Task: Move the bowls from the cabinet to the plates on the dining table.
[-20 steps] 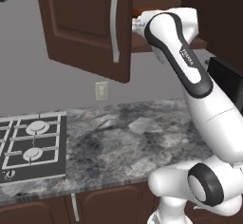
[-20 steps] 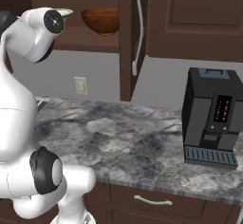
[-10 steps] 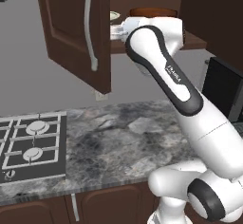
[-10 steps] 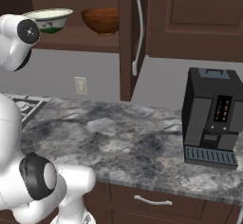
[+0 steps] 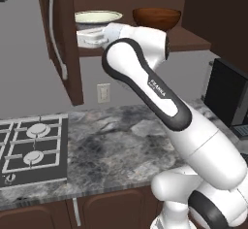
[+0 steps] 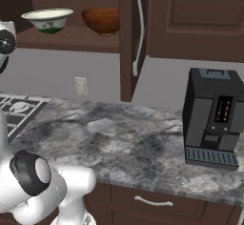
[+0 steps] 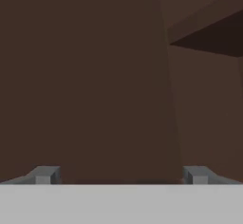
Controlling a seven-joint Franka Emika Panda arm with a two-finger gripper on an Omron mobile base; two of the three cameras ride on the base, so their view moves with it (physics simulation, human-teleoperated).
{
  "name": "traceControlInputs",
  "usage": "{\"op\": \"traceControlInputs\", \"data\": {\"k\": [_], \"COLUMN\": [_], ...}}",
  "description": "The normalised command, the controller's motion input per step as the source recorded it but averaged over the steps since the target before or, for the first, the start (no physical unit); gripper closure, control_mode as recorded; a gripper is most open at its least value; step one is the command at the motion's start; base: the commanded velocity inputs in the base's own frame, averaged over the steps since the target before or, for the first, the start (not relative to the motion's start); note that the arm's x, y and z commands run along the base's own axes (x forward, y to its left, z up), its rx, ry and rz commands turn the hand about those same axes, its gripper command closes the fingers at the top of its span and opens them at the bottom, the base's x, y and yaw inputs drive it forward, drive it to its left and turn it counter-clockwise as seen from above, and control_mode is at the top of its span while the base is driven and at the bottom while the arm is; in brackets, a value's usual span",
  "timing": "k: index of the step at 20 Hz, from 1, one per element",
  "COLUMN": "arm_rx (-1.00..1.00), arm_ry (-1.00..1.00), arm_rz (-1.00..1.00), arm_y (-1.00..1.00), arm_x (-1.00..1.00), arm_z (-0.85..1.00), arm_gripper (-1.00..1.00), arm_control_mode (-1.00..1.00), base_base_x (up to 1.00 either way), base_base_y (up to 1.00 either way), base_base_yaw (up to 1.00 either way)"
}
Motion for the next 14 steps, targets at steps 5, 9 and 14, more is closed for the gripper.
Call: {"op": "traceControlInputs", "data": {"k": [5, 9, 14], "arm_rx": [0.00, 0.00, -0.02], "arm_ry": [-0.15, -0.12, -0.04], "arm_rz": [-0.04, -0.06, -0.07], "arm_y": [0.57, 0.51, 0.41], "arm_x": [-0.04, 0.01, 0.26], "arm_z": [0.00, -0.05, -0.12], "arm_gripper": [-1.00, -1.00, -1.00], "arm_control_mode": [-1.00, -1.00, -1.00], "base_base_x": [0.00, 0.00, 0.00], "base_base_y": [0.00, 0.00, 0.00], "base_base_yaw": [0.00, 0.00, 0.00]}}
